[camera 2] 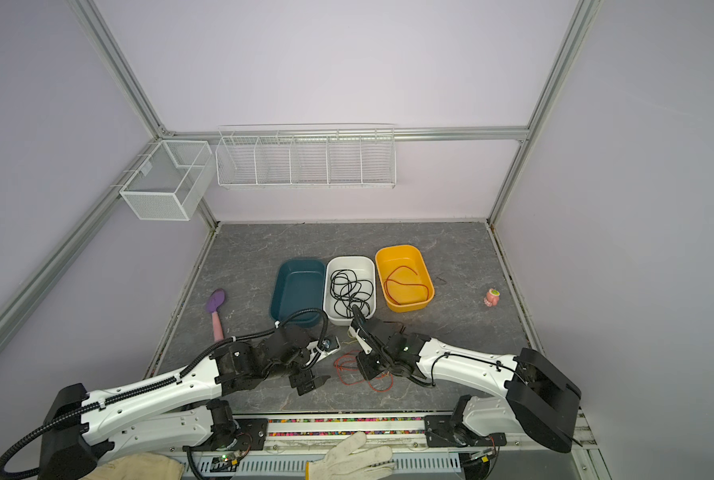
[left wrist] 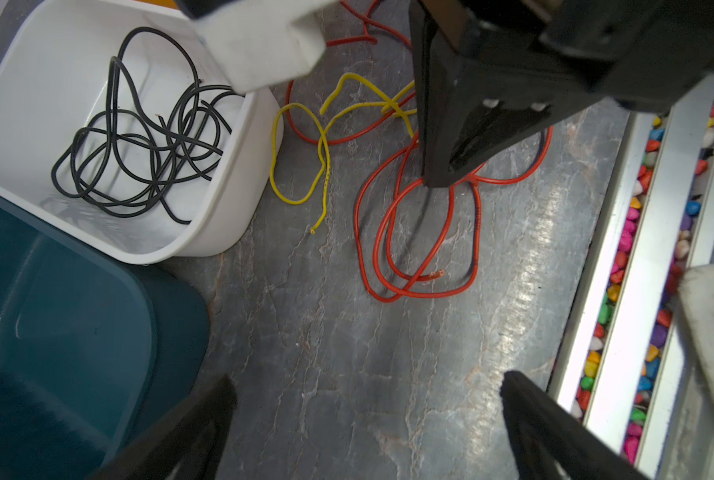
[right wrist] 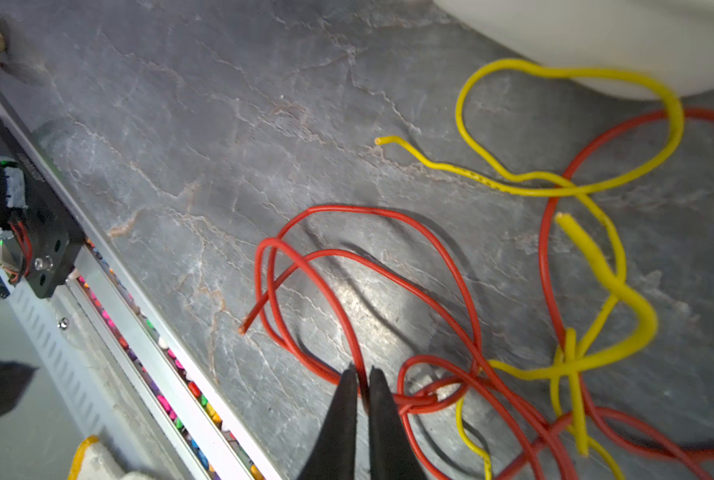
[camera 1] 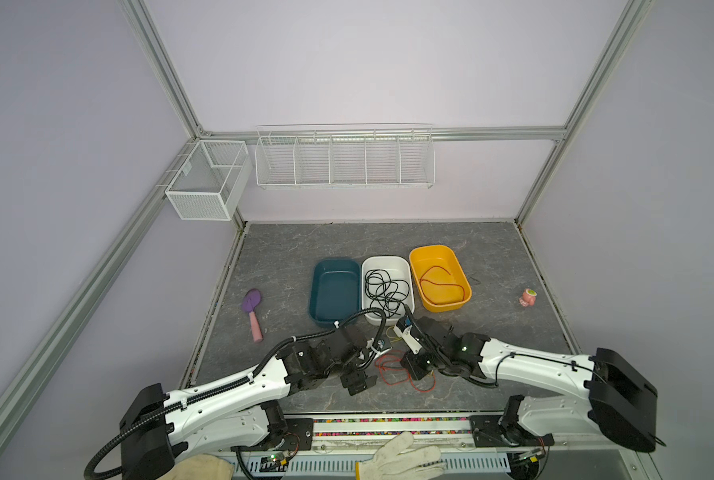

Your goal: Untangle the cables

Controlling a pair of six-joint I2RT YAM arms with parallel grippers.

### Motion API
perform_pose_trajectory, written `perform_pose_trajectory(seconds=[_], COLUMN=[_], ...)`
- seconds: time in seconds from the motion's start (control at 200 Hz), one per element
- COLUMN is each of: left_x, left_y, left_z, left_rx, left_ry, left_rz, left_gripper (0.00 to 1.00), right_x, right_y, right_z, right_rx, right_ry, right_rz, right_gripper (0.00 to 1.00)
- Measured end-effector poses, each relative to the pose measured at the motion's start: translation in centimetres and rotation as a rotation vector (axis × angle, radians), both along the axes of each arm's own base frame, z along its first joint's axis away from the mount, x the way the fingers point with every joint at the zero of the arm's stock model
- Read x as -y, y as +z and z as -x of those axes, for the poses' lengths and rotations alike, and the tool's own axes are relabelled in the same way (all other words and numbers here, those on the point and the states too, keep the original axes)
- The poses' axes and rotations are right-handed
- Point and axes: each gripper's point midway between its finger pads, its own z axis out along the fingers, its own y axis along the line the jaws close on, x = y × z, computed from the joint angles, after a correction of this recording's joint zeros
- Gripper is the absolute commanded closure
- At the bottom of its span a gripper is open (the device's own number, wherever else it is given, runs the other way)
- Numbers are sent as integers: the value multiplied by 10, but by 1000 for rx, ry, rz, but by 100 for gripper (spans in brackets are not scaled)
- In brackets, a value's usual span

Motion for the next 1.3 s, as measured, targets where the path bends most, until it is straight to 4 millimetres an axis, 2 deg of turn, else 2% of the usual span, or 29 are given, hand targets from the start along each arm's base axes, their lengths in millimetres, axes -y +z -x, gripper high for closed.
perform_pose_trajectory(seconds=[0.18,0.4,0.465,0.54,0.78,0.855,0.94,1.019,1.104,1.219,1.299], left_x=[0,0,0,0,0,0,0,0,0,0,-1], left_y=[0,0,0,0,0,0,0,0,0,0,1], left_z=[1,1,1,1,1,1,1,1,1,1,0], left_rx=[-3,-4,-4,-4,-4,-4,-4,-4,-4,-3,3], left_ry=[-2,-4,-4,-4,-4,-4,-4,-4,-4,-3,1], left_rz=[1,4,4,4,4,4,4,4,4,3,3], left_gripper=[0,0,0,0,0,0,0,0,0,0,0], right_x=[1,11,15,18,27,31,34,35,32,23,22], right_y=[31,52,66,91,189,209,224,228,218,182,149], right_z=[-2,0,1,0,1,2,4,3,2,2,6], right_rx=[66,106,126,162,296,320,340,345,322,237,171], right_ry=[-5,-17,-20,-23,-40,-44,-39,-38,-33,-24,-22], right_rz=[-74,-100,-115,-151,-312,-341,-356,-347,-310,-244,-197], right_gripper=[93,93,93,93,93,93,93,93,86,69,65])
